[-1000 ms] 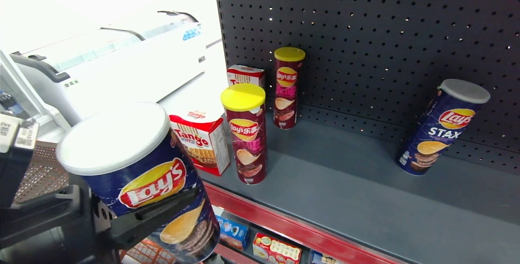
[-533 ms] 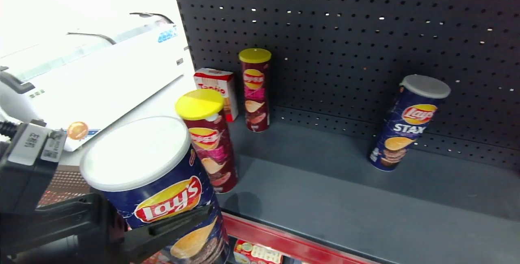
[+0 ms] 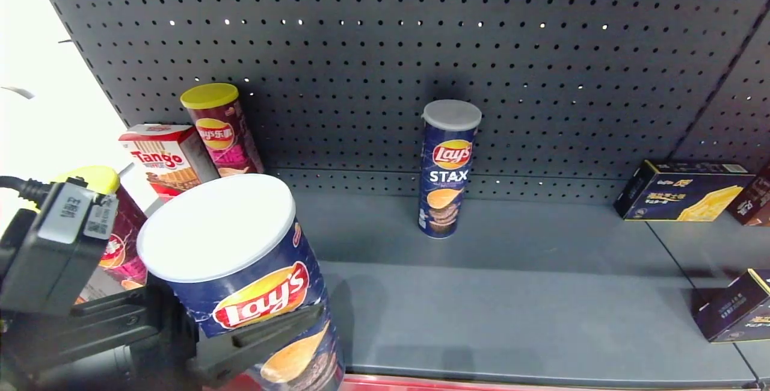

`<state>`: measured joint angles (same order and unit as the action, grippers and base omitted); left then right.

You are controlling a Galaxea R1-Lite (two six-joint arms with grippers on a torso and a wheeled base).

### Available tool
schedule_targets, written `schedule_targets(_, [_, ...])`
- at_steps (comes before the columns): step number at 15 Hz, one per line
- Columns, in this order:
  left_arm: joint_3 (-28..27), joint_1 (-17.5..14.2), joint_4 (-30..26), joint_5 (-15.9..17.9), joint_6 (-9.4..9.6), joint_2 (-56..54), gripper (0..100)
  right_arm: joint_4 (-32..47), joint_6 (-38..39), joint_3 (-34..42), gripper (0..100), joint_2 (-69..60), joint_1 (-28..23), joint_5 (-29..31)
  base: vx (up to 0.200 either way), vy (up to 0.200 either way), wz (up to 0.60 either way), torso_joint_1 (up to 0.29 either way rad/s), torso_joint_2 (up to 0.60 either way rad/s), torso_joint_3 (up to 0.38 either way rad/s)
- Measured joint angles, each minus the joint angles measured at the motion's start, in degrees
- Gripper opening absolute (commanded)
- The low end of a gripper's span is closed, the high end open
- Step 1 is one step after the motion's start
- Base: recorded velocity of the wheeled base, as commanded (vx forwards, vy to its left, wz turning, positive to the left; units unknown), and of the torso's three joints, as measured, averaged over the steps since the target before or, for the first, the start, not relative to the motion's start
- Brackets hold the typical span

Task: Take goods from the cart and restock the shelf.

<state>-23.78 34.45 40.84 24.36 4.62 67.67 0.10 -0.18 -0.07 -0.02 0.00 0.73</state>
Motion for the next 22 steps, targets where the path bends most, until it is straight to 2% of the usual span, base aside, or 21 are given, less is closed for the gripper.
schedule_targets(8, [-0.09,0.09,0.29,0.09,0.20,-0.20,0,-0.07,-0.09,0.02,100,0.00,0.02,-0.66,0.000,0.000,0.00,0.000,0.00,0.000])
schedule_targets(10, [0.30,0.17,0.33,0.09,0.35,-0.33,0,-0.10,0.40,-2.84,100,0.65,0.11,-1.22,0.000,0.000,0.00,0.000,0.00,0.000])
schedule_targets(11, [0.46,0.24,0.29,0.09,0.82,-0.33,0,-0.28,1.08,-5.22,100,2.00,0.40,-1.73,0.000,0.000,0.00,0.000,0.00,0.000])
schedule_targets(12, [0.57,0.28,0.22,0.07,2.68,-0.33,0,-1.27,1.68,-8.00,100,4.95,1.01,-2.94,0.000,0.000,0.00,0.000,0.00,0.000])
schedule_targets(13, [0.78,0.20,0.13,-0.09,4.84,-0.34,0,-2.58,1.77,-10.58,100,8.92,2.43,-4.63,0.000,0.000,0.00,0.000,0.00,0.000])
schedule_targets(14, [0.99,0.11,0.02,-0.30,5.17,-0.33,0,-3.44,1.73,-12.91,100,12.45,3.94,-5.90,0.000,0.000,0.00,0.000,0.00,0.000])
schedule_targets(18, [1.21,0.02,0.00,-0.49,5.30,-0.28,0,-7.67,-1.56,-21.39,100,28.40,9.89,-8.58,0.000,0.000,0.00,0.000,0.00,0.000])
schedule_targets(22, [1.18,-0.20,0.00,-0.16,4.66,-0.33,0,-13.58,-2.77,-27.32,100,41.91,16.23,-9.84,0.000,0.000,0.00,0.000,0.00,0.000])
